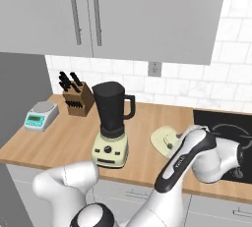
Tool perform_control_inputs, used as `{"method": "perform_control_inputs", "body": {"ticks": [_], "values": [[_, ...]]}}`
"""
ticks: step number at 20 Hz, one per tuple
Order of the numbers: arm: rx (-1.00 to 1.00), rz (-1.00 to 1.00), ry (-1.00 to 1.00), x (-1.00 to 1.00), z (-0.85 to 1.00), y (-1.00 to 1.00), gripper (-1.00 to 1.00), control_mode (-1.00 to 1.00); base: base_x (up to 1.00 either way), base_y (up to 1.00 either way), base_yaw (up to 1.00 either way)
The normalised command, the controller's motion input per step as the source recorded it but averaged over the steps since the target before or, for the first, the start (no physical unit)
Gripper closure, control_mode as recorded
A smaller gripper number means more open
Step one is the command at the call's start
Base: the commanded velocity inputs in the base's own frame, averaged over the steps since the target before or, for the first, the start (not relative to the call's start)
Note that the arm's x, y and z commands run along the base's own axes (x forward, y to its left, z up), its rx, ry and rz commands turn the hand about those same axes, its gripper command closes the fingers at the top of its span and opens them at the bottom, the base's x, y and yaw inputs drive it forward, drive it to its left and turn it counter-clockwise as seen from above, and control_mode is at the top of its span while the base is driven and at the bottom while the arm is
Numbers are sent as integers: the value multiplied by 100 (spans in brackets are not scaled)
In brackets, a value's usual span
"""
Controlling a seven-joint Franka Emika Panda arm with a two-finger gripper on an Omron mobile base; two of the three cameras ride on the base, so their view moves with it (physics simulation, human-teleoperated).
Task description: Close the lid blender by securely placing the lid on top.
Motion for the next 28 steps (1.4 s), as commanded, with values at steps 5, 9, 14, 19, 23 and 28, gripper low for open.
{"method": "perform_control_inputs", "body": {"ticks": [5,9,14,19,23,28], "values": [[4,-3,-27,-3,100,2,100,-100,0,0,0],[0,-4,-17,0,100,17,100,-100,0,0,0],[0,-1,-1,0,100,54,100,-100,0,0,0],[-5,0,12,0,84,80,100,-100,0,0,0],[-5,0,11,0,69,84,100,-100,0,0,0],[-8,0,10,0,43,99,100,-100,0,0,0]]}}
